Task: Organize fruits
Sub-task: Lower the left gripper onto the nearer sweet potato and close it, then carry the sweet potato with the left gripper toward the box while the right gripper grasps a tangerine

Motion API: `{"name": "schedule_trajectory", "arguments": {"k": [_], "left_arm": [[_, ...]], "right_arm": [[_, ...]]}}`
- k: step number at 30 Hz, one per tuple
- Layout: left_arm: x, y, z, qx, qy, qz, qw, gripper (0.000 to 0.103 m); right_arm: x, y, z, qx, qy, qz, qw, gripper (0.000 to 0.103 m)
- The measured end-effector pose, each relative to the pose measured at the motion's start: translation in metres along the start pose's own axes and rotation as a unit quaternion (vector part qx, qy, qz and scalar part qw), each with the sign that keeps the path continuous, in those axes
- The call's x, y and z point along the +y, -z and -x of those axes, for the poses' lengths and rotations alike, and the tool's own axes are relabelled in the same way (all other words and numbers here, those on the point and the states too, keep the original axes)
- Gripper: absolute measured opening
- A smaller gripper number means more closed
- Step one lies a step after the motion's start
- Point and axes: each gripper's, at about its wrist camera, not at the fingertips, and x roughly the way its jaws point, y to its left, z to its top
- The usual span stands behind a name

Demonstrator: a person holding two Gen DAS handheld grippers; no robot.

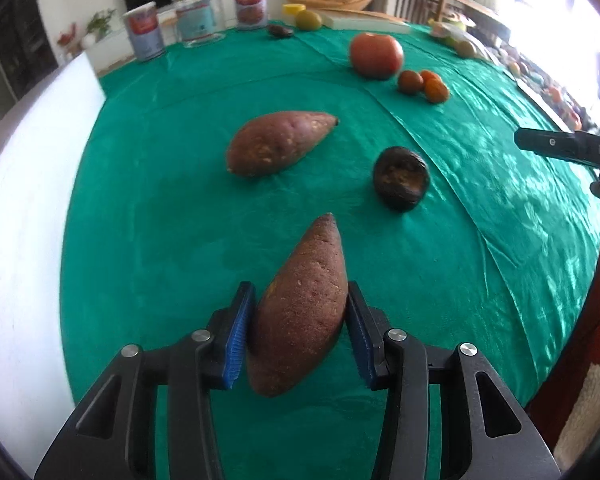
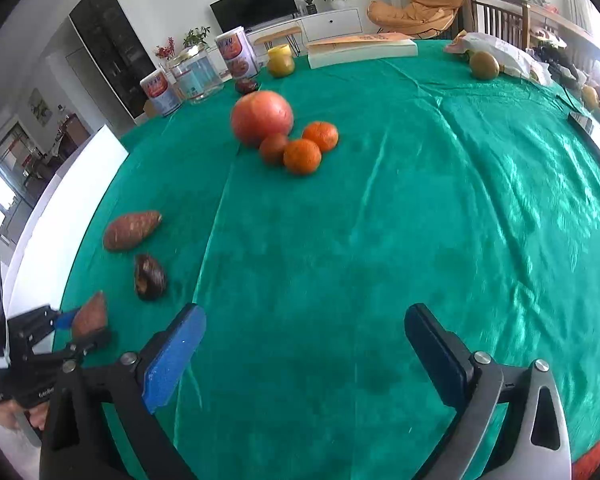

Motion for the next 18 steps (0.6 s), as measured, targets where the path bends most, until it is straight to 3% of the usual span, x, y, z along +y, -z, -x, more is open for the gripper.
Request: {"name": "schedule_trajectory", "arguments": {"k": [1, 3, 8, 11, 15, 18], "left_arm": [[0.009, -0.001, 0.000, -0.003, -0.002, 0.029, 0.9996, 0.046], [0.023, -0.002, -0.001, -0.009, -0.003, 0.068, 0.9976, 0.046], [0.028, 0.002, -0.002, -0.018, -0.004, 0.078, 0.9968, 0.046], [0.025, 0.002, -0.002, -0.021, -0.009, 0.073, 0.9971, 0.046], [0.032, 0.006, 0.007, -0.026, 0.012, 0.098, 0.9948, 0.045], [0.039, 0.003, 0.033, -0.044, 0.045, 0.132, 0.9892, 0.045]], "right_arm": [[0.000, -0.018, -0.012, 0.007, -0.001, 0.004, 1.000, 0.068], [0.002, -0.045, -0.037, 0.028, -0.015, 0.008, 0.999, 0.055], [0.025, -0.071, -0.081, 0.047, 0.004, 0.040, 0.998, 0.053], [0.023, -0.071, -0.089, 0.033, 0.014, 0.035, 0.999, 0.034], [0.012, -0.062, -0.070, 0.024, -0.016, 0.003, 1.000, 0.029], [0.028, -0.050, -0.042, 0.033, -0.045, 0.021, 0.998, 0.029]]}}
